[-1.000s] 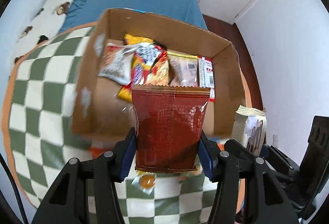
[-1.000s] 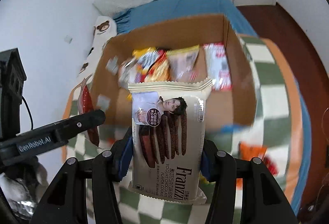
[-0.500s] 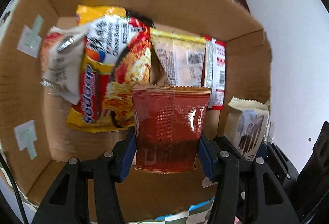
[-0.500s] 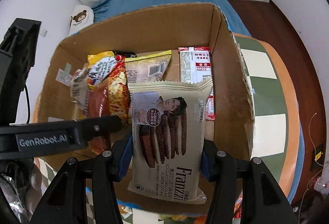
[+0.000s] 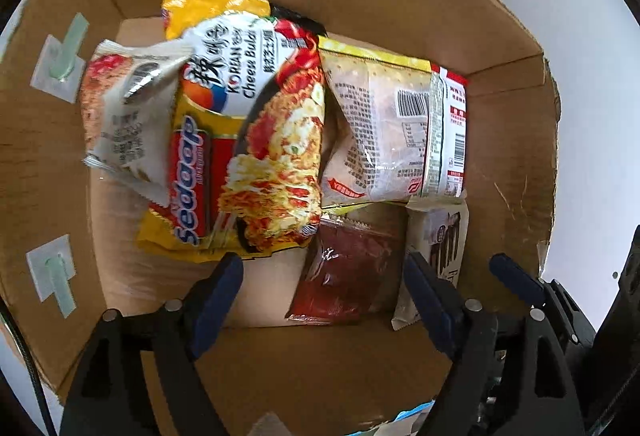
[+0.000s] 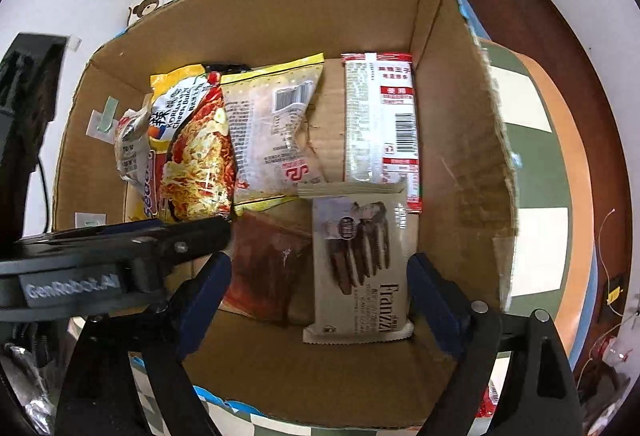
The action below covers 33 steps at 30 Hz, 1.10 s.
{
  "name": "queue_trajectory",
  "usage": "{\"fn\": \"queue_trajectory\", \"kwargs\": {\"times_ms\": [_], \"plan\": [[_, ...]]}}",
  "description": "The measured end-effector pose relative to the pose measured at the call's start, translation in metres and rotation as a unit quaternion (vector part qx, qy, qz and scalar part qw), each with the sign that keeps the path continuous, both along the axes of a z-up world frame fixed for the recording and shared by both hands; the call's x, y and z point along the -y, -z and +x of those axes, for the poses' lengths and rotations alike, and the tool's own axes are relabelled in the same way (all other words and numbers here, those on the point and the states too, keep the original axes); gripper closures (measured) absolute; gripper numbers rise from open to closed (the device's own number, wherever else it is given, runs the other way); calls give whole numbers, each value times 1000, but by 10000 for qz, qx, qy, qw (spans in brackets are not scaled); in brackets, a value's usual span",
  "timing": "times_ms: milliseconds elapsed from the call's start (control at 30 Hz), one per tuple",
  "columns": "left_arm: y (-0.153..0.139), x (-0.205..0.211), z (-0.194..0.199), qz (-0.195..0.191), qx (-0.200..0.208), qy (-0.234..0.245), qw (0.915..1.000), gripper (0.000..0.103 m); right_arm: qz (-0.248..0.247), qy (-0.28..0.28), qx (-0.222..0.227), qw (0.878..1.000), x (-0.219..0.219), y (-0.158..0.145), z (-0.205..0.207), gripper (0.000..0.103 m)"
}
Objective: Organize snacks
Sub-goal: 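Lift both tools out of the box back over the remaining snacks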
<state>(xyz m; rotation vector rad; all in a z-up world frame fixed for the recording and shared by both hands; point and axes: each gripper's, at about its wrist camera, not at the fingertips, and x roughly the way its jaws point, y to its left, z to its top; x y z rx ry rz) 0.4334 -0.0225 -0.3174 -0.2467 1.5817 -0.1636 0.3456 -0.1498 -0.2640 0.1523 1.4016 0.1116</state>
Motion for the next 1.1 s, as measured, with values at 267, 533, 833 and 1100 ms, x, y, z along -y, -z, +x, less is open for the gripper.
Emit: {"fn": "queue_trajectory", "kwargs": {"times_ms": [267,533,833,1100], "plan": [[-27,-6,-15,266,510,12,9983,22,-65,95,83,9999,6,-8,-9,9],[-75,-22,-50,905,1460,-107,9851,21,-329,21,597,9977,6,-38,-29,9],[-115,-29,-92,1191,2201,-248,9679,21,-503,16,1385,9891,1,-88,-63,9],[-143,-30,-138,1320,2737,-152,9526,21,-546,166,1881,9805,-6,-129,-106,9]]}}
